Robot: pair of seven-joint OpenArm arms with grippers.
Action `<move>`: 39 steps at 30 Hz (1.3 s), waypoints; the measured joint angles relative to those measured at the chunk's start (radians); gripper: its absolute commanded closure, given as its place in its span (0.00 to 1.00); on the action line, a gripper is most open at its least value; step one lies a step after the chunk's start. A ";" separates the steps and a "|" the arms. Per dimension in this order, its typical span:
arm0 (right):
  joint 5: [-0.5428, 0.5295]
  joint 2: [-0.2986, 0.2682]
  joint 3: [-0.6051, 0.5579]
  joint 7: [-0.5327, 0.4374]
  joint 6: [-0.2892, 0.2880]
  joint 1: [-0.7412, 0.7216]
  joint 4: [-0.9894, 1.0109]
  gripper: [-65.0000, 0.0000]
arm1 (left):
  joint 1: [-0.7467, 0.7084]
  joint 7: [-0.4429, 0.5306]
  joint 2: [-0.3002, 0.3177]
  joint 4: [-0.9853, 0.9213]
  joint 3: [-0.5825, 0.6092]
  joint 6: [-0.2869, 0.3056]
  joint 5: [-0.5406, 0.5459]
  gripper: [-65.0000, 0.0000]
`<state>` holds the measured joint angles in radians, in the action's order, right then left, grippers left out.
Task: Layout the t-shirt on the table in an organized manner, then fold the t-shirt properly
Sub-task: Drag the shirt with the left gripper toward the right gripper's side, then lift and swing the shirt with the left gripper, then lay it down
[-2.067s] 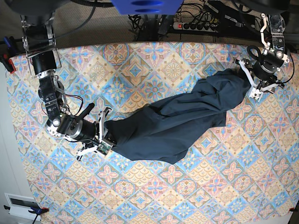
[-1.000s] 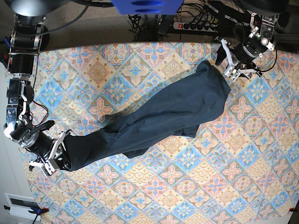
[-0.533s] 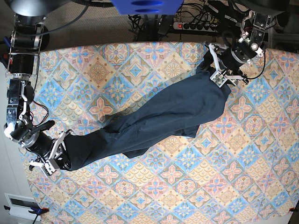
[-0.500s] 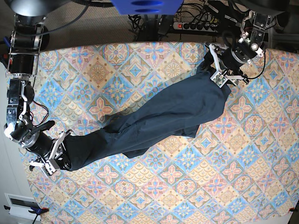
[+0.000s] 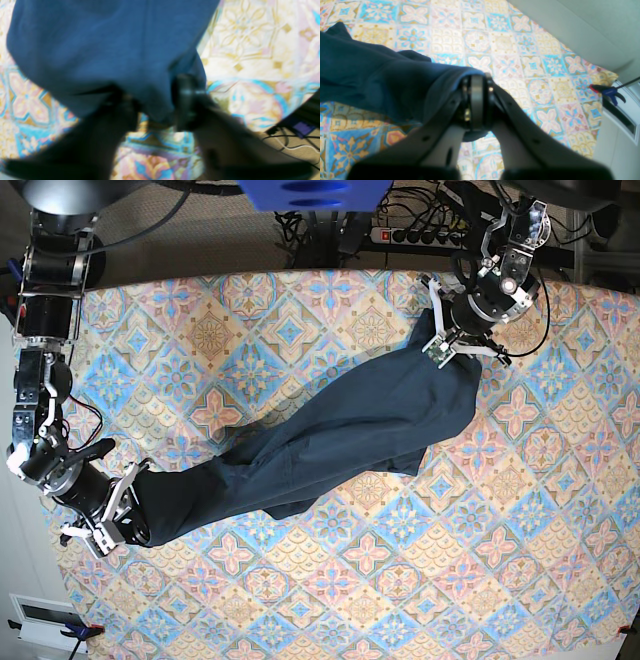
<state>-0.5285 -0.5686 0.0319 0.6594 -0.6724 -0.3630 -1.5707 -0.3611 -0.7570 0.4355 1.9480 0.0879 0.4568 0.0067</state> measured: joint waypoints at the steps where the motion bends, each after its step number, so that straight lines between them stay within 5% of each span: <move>1: -0.004 0.002 0.014 -0.001 -0.002 0.000 0.000 1.00 | 0.022 0.001 0.002 -0.002 -0.002 0.003 0.000 1.00; 10: -0.006 0.001 0.096 0.000 -0.002 -0.003 0.001 1.00 | 0.175 0.002 -0.072 0.000 -0.194 0.001 0.011 0.98; 20: -0.009 0.000 0.121 0.002 -0.002 -0.013 0.002 1.00 | 0.426 -0.001 -0.070 0.001 -0.192 0.004 0.010 0.97; 28: -0.113 -0.001 0.206 0.001 0.001 -0.111 0.103 1.00 | 0.655 -0.003 -0.064 -0.028 -0.106 0.003 0.005 0.97; 39: -0.130 -0.064 0.218 0.003 -0.005 -0.372 0.302 1.00 | 0.884 -0.041 -0.070 -0.179 -0.005 0.007 0.006 0.97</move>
<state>-0.6582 -0.6331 0.2497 0.6628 -0.6773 -0.7345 -1.2690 0.5228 -0.7979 0.3653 1.7691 0.0830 0.4641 0.0124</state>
